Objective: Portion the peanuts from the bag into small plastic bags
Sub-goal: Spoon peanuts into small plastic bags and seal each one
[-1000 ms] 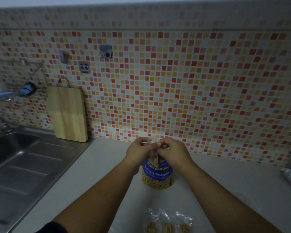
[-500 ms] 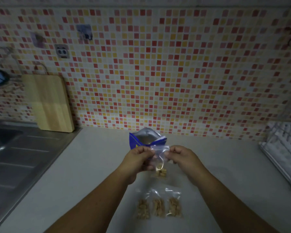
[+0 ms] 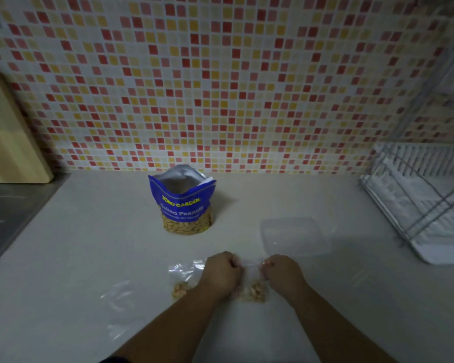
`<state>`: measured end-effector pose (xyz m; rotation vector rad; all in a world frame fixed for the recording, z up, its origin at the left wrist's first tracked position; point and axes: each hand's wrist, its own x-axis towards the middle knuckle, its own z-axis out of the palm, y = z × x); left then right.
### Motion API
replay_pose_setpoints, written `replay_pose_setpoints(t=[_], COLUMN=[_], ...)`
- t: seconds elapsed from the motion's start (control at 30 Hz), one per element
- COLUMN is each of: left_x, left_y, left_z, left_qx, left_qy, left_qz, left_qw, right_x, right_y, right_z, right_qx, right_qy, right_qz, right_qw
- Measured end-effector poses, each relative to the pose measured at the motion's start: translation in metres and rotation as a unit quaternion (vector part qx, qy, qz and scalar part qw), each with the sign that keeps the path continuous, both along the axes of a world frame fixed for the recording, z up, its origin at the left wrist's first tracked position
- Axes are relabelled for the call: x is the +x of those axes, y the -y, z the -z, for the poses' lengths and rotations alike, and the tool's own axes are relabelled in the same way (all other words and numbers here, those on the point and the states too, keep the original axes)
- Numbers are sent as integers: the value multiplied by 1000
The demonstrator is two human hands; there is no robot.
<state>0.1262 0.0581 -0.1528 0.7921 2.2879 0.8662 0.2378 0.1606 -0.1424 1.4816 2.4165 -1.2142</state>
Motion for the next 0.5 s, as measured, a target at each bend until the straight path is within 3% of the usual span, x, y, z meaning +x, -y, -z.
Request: replay_pose_setpoints(t=[0.17, 0.5], left_x=[0, 6], left_y=[-9, -12], left_z=[10, 27], left_qx=[-23, -51], left_qy=[-80, -122], left_qz=[27, 7], left_qw=[996, 991], right_x=[-1, 2], right_y=[6, 10], right_z=[17, 39], right_qx=[87, 113], right_qy=[11, -15], right_qz=[37, 93], right_qw=[995, 989])
